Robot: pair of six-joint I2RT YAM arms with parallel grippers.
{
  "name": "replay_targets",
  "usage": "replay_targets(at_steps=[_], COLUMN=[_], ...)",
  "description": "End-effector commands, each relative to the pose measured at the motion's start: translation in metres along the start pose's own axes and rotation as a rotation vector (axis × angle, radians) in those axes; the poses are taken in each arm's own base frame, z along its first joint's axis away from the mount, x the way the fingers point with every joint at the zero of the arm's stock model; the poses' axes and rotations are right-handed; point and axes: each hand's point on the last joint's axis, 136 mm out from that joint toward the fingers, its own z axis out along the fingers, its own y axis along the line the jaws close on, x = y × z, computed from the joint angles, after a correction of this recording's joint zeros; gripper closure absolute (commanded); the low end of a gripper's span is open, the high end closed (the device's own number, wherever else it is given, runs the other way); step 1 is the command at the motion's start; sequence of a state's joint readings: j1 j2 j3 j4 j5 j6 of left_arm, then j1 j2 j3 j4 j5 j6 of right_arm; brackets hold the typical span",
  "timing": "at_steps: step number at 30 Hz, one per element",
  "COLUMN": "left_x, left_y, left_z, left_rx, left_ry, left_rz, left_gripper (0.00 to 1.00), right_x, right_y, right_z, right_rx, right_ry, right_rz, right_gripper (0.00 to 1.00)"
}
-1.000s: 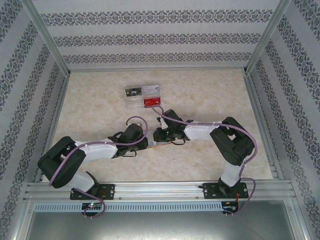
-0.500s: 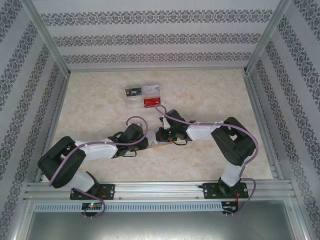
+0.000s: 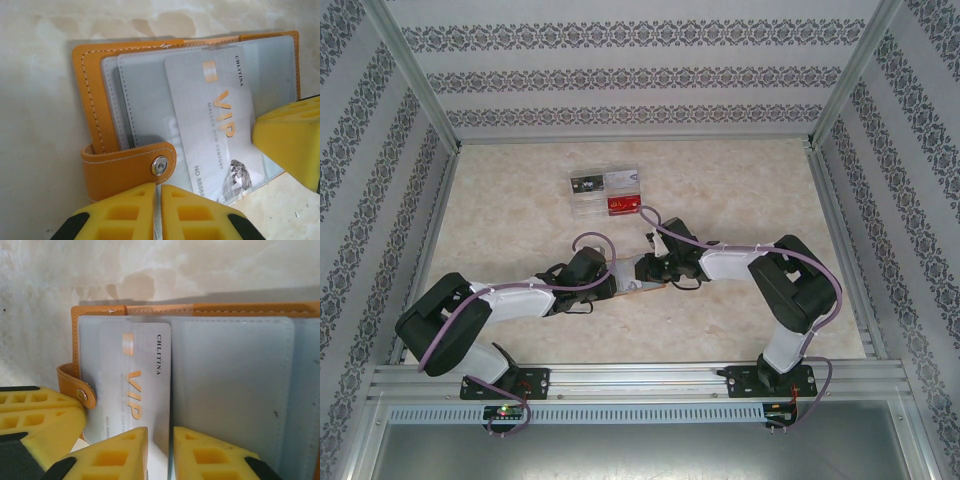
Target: Take the credit cards out of the card holder
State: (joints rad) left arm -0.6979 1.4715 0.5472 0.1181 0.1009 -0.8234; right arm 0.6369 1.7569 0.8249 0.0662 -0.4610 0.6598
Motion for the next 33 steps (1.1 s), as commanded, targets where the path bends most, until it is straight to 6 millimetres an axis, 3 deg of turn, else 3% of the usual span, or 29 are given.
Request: replay_targets(at_steps=[1, 6, 13, 23, 28, 33], left_x=[-0.005, -0.005, -0.006, -0.005, -0.006, -0.008], left_y=[0.001, 0.001, 0.003, 0.007, 0.006, 0.002], left_z=[-0.001, -0.001, -0.003, -0.007, -0.009, -0.011], left_rx=[-0.008, -0.007, -0.019, -0.029, -0.027, -0.012], left_ry=[-0.011, -0.009, -0.016, -0.021, -0.024, -0.027], left_rz=[-0.013, -0.010, -0.004, 0.003, 0.007, 0.008], left_gripper=[0.88, 0.88, 0.88, 0.88, 0.88, 0.87], right_x=[0.000, 0.001, 0.002, 0.004, -0.001, 0.002], right_y=[-0.004, -0.006, -0.018, -0.047, -0.048, -0.046], right_z=[0.005, 0.011, 0.004, -0.018, -0.033, -0.029], right_rx=[0.001, -0.009, 0.010, 0.025, 0.012, -0.002], right_ry=[0.014, 0.028, 0.010, -0.034, -0.070, -0.057], right_rz=[0.014, 0.025, 0.053, 0.091, 0.090, 0.101], right_gripper=[0.76, 0.80, 0.97, 0.97, 0.97, 0.96])
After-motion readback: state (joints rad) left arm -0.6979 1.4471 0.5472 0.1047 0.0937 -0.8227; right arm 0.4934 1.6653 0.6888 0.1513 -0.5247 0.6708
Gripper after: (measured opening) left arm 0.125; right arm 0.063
